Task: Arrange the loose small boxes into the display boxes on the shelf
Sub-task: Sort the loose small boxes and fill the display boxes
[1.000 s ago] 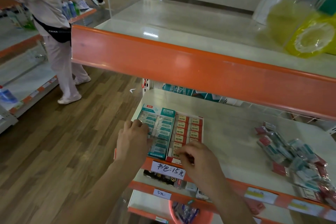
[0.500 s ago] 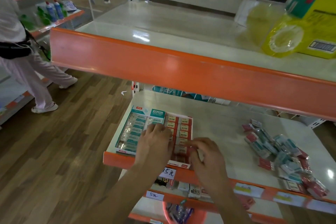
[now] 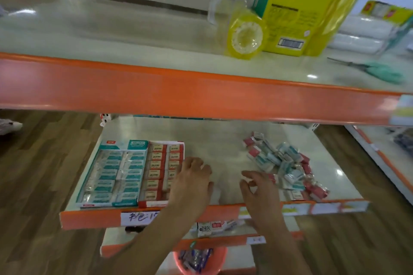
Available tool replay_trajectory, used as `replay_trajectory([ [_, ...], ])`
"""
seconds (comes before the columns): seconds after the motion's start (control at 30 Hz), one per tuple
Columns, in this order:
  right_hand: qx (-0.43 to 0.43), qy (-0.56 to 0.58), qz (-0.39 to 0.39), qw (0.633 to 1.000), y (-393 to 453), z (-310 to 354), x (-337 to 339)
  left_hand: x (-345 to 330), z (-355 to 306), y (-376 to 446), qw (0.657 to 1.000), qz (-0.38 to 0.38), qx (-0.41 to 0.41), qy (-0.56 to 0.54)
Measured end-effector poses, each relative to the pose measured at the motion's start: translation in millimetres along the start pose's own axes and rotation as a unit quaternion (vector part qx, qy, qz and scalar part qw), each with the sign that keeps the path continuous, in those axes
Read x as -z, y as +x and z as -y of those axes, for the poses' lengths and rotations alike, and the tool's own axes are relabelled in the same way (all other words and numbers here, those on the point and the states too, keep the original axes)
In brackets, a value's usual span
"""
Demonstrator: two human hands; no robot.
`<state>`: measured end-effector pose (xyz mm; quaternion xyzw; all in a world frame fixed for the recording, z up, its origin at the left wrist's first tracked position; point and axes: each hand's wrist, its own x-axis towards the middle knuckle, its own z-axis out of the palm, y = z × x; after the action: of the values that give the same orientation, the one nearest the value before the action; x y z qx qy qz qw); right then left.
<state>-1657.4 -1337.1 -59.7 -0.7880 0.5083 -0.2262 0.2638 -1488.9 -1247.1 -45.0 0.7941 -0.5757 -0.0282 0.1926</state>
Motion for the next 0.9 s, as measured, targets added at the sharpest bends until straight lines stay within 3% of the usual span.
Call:
replay_trajectory([
  [0.3, -0.081, 0.000, -0.082, 0.993, 0, -27, 42, -47, -74, 29, 0.991, 0.088, -0.091, -0.038],
  [0.43, -0.134, -0.045, -0.057, 0.988, 2, -40, 49, -62, -102, 35, 0.980, 0.101, -0.159, -0.060],
  [0.53, -0.139, -0.064, -0.033, 0.988, 5, -47, 50, -65, -111, 35, 0.978, 0.044, -0.193, -0.061],
  [0.6, -0.127, -0.059, -0.037, 0.990, 5, -50, 48, -64, -109, 34, 0.983, 0.005, -0.172, -0.057],
  [0.77, -0.071, -0.065, -0.065, 0.993, -7, -49, 31, -63, -78, 33, 0.997, 0.030, -0.063, -0.019],
  [0.9, -0.036, -0.011, -0.052, 0.998, -7, -42, 23, -54, -59, 26, 0.998, 0.011, -0.028, -0.050],
])
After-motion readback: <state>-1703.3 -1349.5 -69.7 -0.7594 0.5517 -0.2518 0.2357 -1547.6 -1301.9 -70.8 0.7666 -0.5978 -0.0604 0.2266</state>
